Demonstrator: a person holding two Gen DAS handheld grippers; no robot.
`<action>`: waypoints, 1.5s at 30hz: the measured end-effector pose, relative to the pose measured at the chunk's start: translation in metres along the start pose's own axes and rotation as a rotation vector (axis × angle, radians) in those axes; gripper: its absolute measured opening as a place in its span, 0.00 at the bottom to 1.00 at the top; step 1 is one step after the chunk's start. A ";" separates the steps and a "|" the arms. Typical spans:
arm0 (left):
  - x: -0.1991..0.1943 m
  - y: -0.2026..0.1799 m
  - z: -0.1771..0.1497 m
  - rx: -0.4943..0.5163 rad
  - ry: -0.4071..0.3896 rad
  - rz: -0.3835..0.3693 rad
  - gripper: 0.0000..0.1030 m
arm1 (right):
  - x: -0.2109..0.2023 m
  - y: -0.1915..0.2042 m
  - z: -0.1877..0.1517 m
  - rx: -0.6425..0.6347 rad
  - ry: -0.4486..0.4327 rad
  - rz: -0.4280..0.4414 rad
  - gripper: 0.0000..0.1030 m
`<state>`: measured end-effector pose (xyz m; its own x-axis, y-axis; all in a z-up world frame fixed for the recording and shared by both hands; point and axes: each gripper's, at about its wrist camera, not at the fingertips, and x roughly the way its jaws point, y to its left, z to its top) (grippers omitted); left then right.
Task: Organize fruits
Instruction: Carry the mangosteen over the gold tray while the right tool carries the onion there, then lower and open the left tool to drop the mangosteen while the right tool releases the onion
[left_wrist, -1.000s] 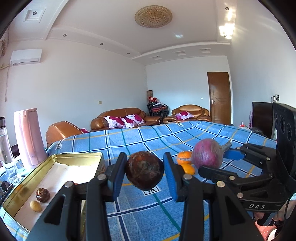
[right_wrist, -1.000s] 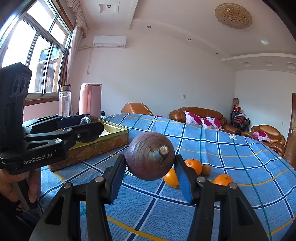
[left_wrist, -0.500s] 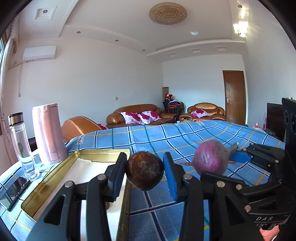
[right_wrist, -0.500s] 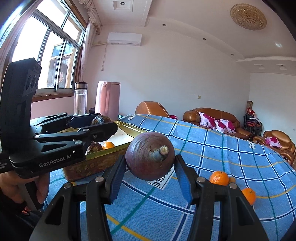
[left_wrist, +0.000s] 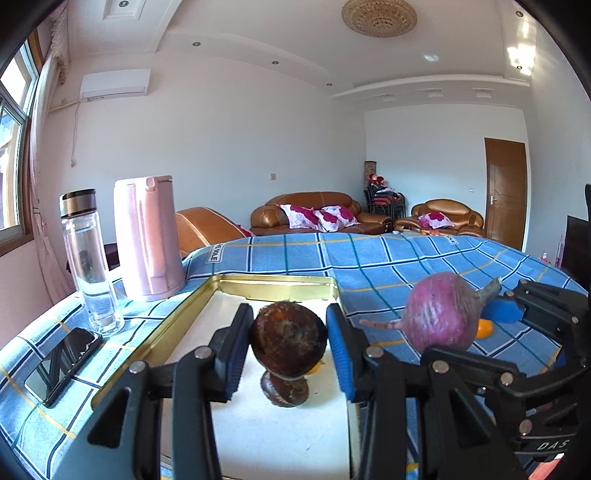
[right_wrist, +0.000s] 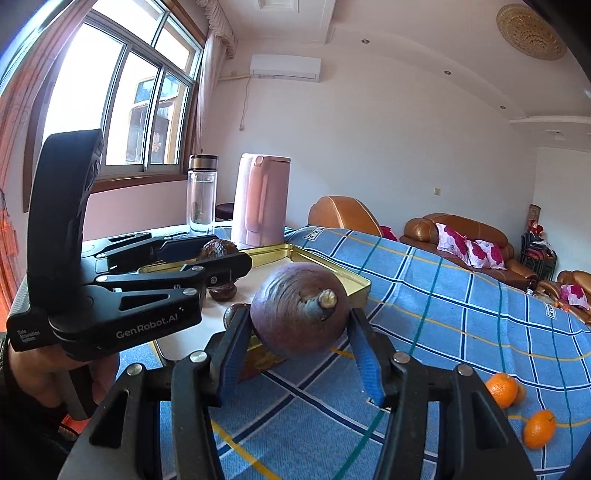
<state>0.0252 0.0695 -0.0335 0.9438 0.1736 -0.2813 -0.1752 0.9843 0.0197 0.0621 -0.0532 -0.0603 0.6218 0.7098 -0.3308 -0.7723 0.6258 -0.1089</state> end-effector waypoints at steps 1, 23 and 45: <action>0.001 0.005 0.000 -0.006 0.004 0.009 0.41 | 0.003 0.003 0.001 -0.006 0.003 0.007 0.54; 0.012 0.071 -0.011 -0.080 0.093 0.148 0.41 | 0.050 0.046 0.020 -0.073 0.071 0.118 0.54; 0.032 0.090 -0.025 -0.096 0.201 0.163 0.41 | 0.084 0.064 0.015 -0.123 0.219 0.161 0.54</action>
<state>0.0327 0.1625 -0.0644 0.8280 0.3108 -0.4667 -0.3552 0.9347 -0.0076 0.0666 0.0511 -0.0805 0.4579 0.7018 -0.5457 -0.8768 0.4578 -0.1470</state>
